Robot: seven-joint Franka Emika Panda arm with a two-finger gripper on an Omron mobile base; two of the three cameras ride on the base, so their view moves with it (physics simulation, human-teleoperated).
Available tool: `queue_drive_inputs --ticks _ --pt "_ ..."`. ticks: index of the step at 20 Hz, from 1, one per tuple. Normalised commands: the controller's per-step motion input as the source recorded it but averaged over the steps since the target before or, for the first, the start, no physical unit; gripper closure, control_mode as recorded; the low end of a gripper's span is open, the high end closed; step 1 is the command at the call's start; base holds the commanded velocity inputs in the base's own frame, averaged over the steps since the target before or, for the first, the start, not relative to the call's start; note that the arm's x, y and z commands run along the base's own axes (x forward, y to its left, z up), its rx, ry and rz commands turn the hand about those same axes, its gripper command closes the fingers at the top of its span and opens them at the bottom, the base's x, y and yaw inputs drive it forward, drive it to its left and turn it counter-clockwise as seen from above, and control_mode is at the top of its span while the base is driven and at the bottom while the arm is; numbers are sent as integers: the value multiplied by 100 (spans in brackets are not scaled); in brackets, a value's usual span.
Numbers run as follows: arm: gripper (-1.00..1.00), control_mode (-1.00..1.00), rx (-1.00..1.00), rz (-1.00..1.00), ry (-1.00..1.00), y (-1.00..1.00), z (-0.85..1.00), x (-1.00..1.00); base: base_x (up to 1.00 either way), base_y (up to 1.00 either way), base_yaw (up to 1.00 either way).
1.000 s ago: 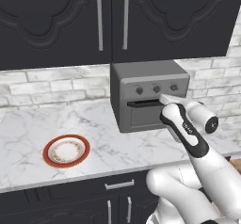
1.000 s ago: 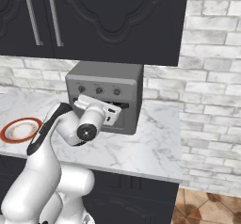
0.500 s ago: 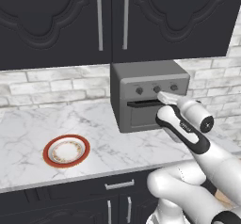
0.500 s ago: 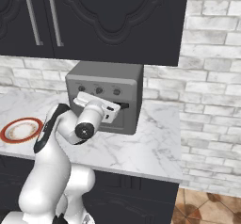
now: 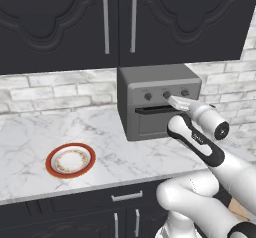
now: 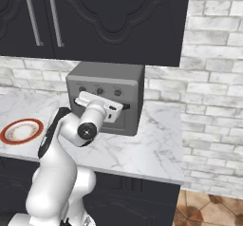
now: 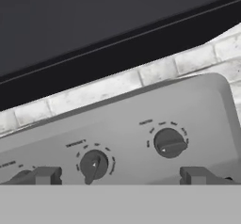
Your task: Pull the toaster oven rack outwards. Pick up the baguette from the plate and place it on the toaster oven rack. Close the toaster oven door fully and set the temperature to the lowest setting.
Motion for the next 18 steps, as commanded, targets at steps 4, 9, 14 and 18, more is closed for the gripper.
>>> queue_drive_inputs --ticks 4,9,14,18 --pt "-100 -100 -3 0 0 4 -10 0 0 0 0" --pt "-100 -100 -4 0 0 0 -14 0 0 0 0" --pt "-100 -100 -4 0 0 0 -15 0 0 0 0" --pt "-100 -100 -3 0 0 5 -4 0 0 0 0"
